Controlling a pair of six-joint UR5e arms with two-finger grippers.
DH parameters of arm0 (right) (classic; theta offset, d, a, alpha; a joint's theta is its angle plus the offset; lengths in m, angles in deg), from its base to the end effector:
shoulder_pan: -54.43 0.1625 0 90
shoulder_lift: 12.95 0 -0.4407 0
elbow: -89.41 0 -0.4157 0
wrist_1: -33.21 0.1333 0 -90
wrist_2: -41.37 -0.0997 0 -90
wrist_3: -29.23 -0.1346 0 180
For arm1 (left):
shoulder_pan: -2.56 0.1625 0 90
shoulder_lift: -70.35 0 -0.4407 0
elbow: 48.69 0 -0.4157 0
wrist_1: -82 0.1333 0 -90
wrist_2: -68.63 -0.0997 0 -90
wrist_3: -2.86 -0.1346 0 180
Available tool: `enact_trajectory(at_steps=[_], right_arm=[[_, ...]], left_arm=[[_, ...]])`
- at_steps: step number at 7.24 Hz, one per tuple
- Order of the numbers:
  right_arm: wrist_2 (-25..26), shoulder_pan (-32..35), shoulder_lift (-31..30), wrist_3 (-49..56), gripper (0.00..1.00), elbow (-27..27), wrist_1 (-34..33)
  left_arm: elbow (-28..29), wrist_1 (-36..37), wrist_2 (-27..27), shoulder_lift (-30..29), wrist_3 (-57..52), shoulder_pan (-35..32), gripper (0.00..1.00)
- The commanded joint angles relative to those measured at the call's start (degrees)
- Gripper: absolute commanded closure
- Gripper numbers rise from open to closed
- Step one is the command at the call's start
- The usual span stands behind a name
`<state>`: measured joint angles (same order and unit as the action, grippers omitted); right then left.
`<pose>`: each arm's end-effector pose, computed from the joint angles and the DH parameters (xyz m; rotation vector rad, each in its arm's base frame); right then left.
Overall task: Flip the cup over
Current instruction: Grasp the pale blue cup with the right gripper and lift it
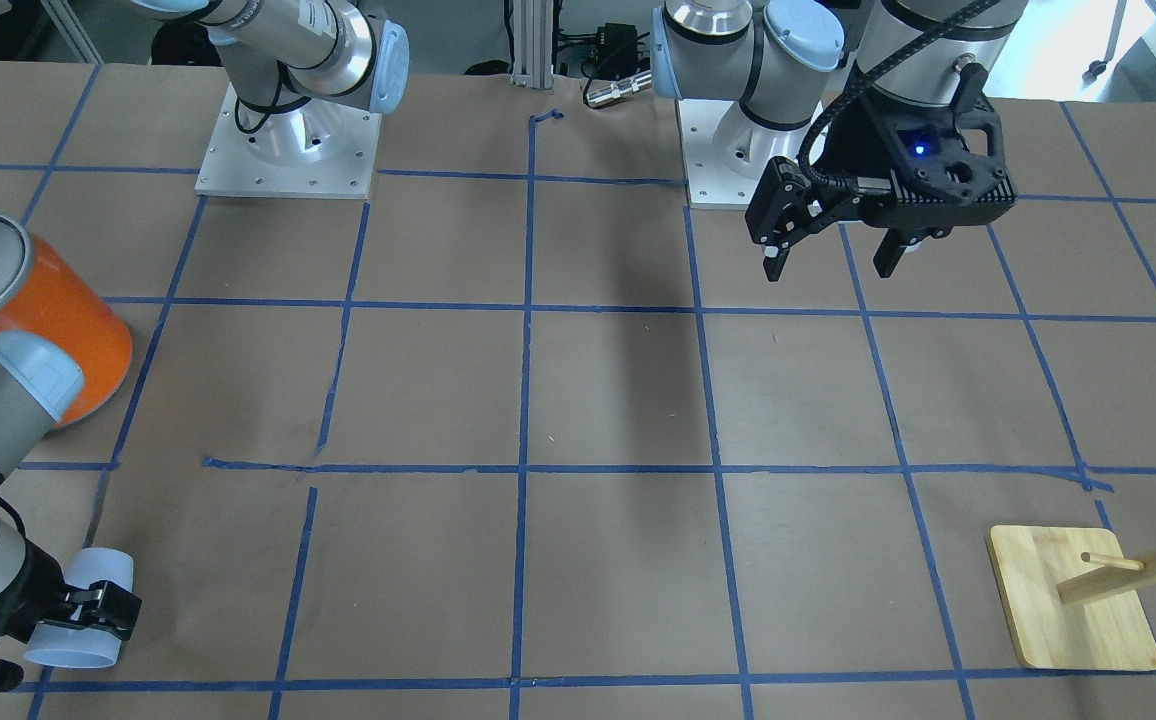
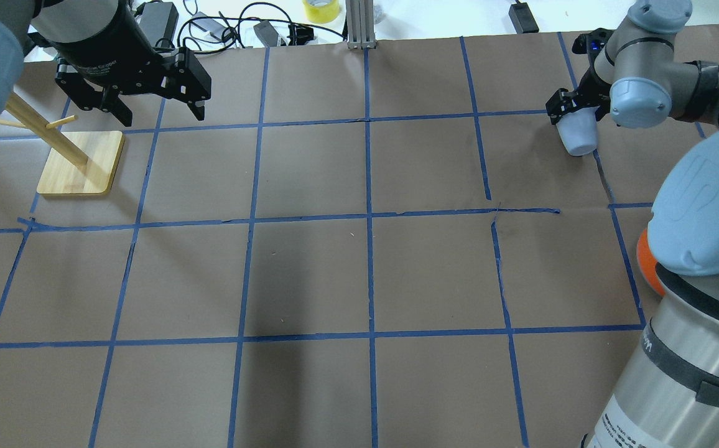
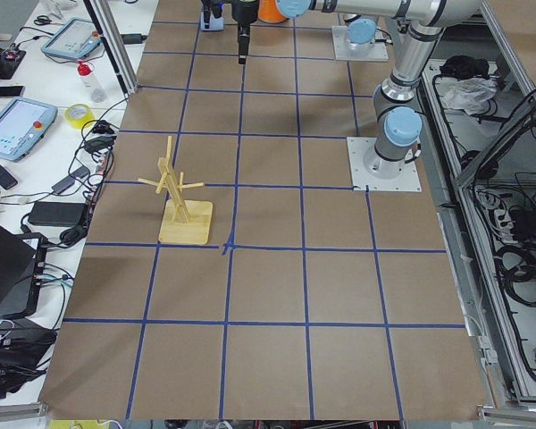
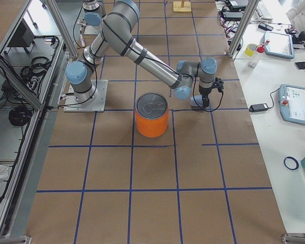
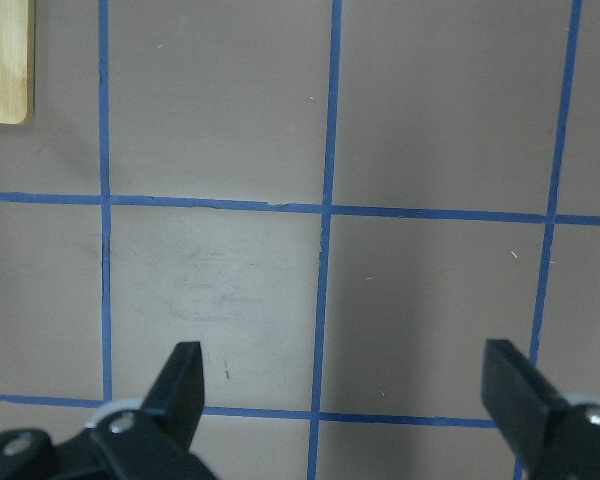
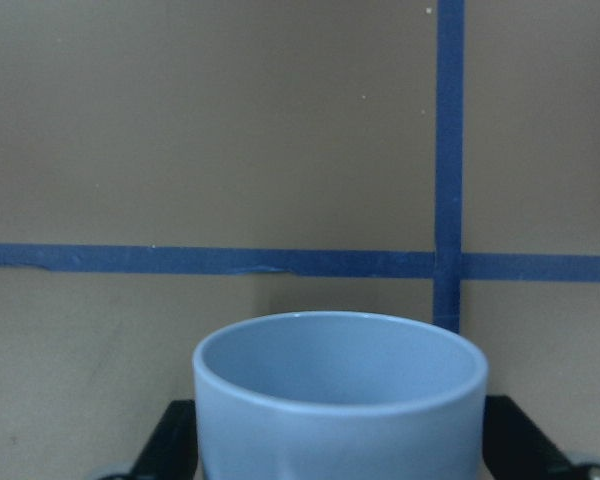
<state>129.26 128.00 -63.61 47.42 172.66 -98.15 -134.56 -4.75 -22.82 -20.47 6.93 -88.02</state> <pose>-0.0791 -0.7572 0.1617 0.0523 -3.1211 0.2456 -0.1353 -0.5344 0.5049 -0.0971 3.1143 -0.1800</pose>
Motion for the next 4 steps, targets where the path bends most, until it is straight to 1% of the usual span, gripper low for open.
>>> enact_trajectory(at_steps=[1,3,4], right_arm=[[-0.09,0.00,0.82,0.36,0.00,-0.20,-0.73],[-0.09,0.09,1.97,0.53,0.01,-0.37,-1.61],[-0.09,0.00,1.97,0.88,0.04,-0.46,-1.70]], left_arm=[[0.00,0.00,0.05,0.12,-0.02,-0.03,0.00],[0.00,0.00,-0.04,0.12,-0.02,-0.03,0.00],[0.00,0.00,0.05,0.12,-0.02,-0.03,0.00]])
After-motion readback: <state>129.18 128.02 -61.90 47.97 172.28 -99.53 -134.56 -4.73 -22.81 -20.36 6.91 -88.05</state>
